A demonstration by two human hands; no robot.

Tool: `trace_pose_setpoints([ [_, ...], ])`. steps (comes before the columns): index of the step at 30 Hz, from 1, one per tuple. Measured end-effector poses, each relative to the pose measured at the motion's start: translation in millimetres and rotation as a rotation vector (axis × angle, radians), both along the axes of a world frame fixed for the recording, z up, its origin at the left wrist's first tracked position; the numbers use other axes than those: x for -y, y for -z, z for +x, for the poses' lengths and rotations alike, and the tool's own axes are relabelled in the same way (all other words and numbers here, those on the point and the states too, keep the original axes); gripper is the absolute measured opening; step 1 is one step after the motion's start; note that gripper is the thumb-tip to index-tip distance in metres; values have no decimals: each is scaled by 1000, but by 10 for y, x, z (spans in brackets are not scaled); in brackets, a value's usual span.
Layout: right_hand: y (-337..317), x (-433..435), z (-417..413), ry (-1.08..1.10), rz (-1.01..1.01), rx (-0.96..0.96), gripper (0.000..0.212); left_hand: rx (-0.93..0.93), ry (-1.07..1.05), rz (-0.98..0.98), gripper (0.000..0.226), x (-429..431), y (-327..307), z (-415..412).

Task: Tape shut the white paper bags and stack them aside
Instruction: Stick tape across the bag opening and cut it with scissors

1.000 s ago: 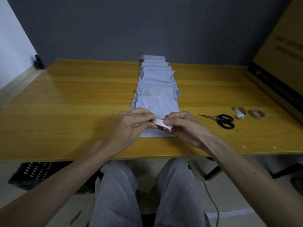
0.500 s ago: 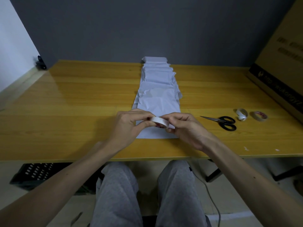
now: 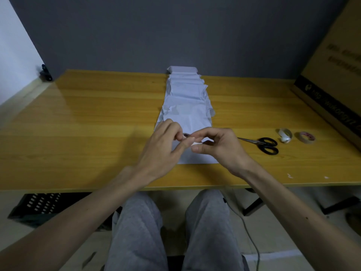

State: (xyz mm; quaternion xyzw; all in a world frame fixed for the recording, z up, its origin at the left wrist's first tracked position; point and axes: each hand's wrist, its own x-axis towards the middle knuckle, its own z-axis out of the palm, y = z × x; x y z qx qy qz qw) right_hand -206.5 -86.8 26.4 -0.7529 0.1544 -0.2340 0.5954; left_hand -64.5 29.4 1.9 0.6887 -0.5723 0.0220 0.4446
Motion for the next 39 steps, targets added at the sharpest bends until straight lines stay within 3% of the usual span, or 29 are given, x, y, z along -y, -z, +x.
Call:
trace_pose_setpoints([
  [10, 42, 16, -38, 29, -27, 19, 36, 263, 134, 65, 23, 39, -49, 47],
  [23, -63, 37, 3, 42, -24, 46, 27, 66, 98, -15, 22, -42, -15, 65],
  [27, -74, -9, 38, 45, -35, 28, 26, -19, 47, 63, 26, -31, -34, -20],
  [33, -51, -54, 23, 73, -104, -24, 28, 221, 2, 78, 24, -25, -9, -23],
  [39, -32, -41, 14, 94, -104, -15, 29, 317, 68, 5, 19, -5, -25, -15],
])
